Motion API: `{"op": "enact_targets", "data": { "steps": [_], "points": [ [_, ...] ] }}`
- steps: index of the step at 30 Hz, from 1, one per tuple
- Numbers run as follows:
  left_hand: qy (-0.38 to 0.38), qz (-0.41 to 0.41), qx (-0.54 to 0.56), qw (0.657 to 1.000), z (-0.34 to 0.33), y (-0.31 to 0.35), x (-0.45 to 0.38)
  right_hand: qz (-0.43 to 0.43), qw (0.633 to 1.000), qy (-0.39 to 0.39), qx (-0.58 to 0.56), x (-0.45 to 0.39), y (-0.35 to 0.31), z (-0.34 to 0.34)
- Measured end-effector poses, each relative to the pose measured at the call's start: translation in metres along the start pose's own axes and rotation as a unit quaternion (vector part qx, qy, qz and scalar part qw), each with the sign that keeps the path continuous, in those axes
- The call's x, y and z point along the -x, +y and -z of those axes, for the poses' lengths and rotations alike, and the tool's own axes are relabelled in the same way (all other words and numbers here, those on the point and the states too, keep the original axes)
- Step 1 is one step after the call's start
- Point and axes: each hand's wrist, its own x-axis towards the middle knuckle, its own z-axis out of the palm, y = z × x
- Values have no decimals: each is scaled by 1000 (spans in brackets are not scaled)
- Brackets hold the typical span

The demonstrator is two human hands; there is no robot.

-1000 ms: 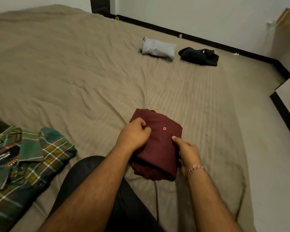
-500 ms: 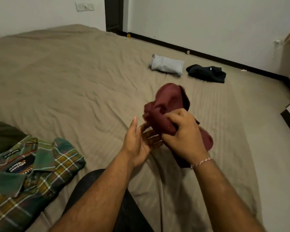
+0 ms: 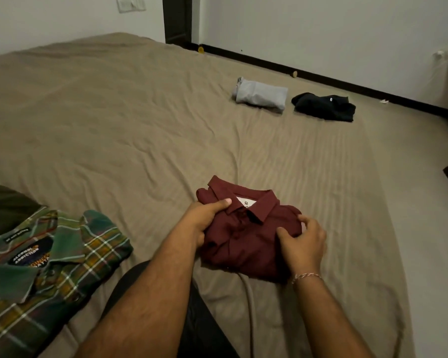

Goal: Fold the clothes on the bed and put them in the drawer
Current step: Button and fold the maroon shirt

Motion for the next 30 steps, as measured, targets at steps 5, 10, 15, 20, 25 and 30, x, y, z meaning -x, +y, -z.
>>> {"op": "enact_targets", "data": {
  "steps": [5, 10, 15, 20, 25, 30],
  "points": [
    [31, -14, -13, 999, -16, -1, 6, -208, 935, -144, -247, -3, 0, -6],
    [77, -105, 126, 983, 12, 38, 36, -116, 907, -290, -284, -3, -69, -36],
    [151, -192, 250, 937, 101, 86, 55, 61, 886, -367, -276, -8, -171, -118],
    [315, -179, 279, 889, 154, 89, 41, 241, 889, -389, -11, -4, -217, -211],
    [502, -365, -185, 762, 155, 49, 62, 423, 795, -331, 282, 35, -177, -239],
    [307, -161, -623, 701, 178, 42, 51, 382, 787, -392, 284, 36, -161, -225]
  ]
}}
